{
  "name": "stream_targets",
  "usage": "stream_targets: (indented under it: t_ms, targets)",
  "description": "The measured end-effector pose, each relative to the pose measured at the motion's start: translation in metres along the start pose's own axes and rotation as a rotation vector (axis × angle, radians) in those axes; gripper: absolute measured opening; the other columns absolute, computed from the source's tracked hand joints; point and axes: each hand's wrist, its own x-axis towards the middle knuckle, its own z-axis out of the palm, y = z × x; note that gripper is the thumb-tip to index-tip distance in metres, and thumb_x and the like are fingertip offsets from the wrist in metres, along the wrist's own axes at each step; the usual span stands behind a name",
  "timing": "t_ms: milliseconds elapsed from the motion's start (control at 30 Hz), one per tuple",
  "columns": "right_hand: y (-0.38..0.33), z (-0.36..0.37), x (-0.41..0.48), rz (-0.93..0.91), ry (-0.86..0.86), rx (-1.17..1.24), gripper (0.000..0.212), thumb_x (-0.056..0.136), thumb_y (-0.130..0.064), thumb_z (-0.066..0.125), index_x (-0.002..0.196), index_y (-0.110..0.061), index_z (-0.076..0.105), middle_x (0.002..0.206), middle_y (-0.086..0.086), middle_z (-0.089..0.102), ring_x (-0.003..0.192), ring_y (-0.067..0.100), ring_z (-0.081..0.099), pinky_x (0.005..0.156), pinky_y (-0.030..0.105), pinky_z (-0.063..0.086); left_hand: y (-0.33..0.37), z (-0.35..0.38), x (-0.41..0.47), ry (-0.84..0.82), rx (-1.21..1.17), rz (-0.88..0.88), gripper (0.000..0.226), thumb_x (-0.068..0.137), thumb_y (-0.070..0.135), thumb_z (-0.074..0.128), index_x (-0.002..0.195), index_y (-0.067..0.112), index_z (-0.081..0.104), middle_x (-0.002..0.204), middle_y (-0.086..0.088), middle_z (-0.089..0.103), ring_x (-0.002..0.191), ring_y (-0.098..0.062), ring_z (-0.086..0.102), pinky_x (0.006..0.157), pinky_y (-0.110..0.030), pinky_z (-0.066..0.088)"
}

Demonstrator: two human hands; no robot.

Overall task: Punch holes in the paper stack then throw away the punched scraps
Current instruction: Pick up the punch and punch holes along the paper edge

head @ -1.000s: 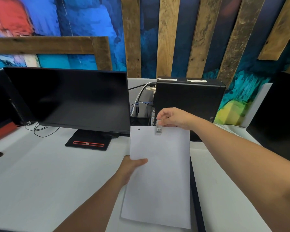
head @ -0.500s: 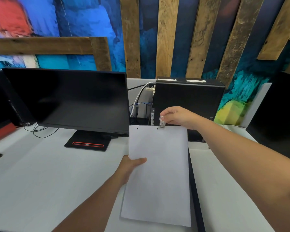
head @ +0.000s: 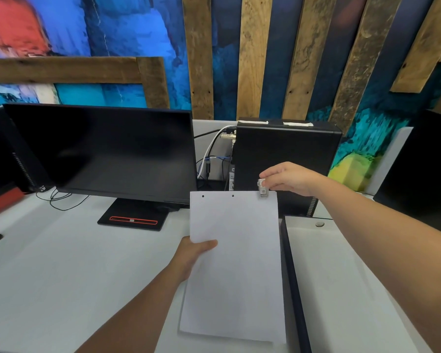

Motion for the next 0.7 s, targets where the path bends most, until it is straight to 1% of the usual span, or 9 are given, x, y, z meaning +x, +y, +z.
stream_targets:
  t_ms: [100, 200, 333, 500, 600, 700]
  targets:
    - [0.003, -0.002, -0.003, 0.024, 0.003, 0.046, 0.039, 0.084, -0.014, 0.066, 0.122, -0.011, 0.058, 0.118, 0.004, 0.060, 0.105, 0.015, 0.058, 0.088, 0.029, 0.049, -0.001, -0.001, 0.001, 0.006, 0.011, -0.003, 0.037, 0.073, 0.007, 0.078, 0.108, 0.002, 0.069, 0.104, -0.016, 0.073, 0.095, -0.034, 0.069, 0.089, -0.049, 0.054]
    - [0.005, 0.001, -0.004, 0.036, -0.002, 0.055, 0.039, 0.086, -0.014, 0.064, 0.124, -0.012, 0.057, 0.117, 0.001, 0.058, 0.103, 0.015, 0.056, 0.088, 0.031, 0.048, -0.001, 0.001, 0.001, 0.009, 0.013, -0.002, 0.037, 0.073, 0.007, 0.078, 0.108, 0.002, 0.069, 0.104, -0.016, 0.072, 0.095, -0.035, 0.069, 0.089, -0.050, 0.054]
    - [0.009, 0.003, -0.005, 0.013, 0.010, 0.045, 0.039, 0.088, -0.014, 0.062, 0.126, -0.011, 0.055, 0.119, -0.002, 0.056, 0.110, 0.014, 0.052, 0.092, 0.028, 0.044, 0.000, 0.004, 0.001, 0.001, -0.003, 0.006, 0.029, 0.075, 0.003, 0.075, 0.103, 0.002, 0.071, 0.100, -0.015, 0.074, 0.092, -0.033, 0.070, 0.084, -0.044, 0.056]
    - [0.012, 0.003, -0.002, 0.000, 0.024, 0.019, 0.037, 0.087, -0.014, 0.063, 0.124, -0.013, 0.057, 0.120, -0.003, 0.057, 0.110, 0.014, 0.052, 0.094, 0.028, 0.043, 0.003, 0.006, -0.002, 0.000, -0.001, 0.015, 0.021, 0.075, 0.002, 0.075, 0.095, 0.006, 0.072, 0.092, -0.011, 0.075, 0.083, -0.027, 0.072, 0.071, -0.034, 0.058]
    - [0.012, 0.003, -0.001, -0.004, 0.026, -0.008, 0.035, 0.087, -0.015, 0.063, 0.122, -0.014, 0.058, 0.118, -0.005, 0.057, 0.107, 0.012, 0.053, 0.091, 0.027, 0.043, 0.003, 0.007, -0.003, 0.005, -0.001, 0.016, 0.023, 0.075, 0.002, 0.075, 0.098, 0.005, 0.071, 0.094, -0.013, 0.074, 0.085, -0.029, 0.071, 0.073, -0.035, 0.058]
    - [0.012, 0.003, -0.001, -0.011, 0.046, 0.007, 0.030, 0.087, -0.012, 0.063, 0.116, -0.013, 0.063, 0.114, -0.004, 0.062, 0.102, 0.011, 0.058, 0.088, 0.027, 0.046, 0.003, 0.007, -0.004, 0.003, -0.004, 0.016, 0.023, 0.075, 0.002, 0.074, 0.098, 0.005, 0.071, 0.094, -0.012, 0.074, 0.084, -0.028, 0.071, 0.072, -0.034, 0.057]
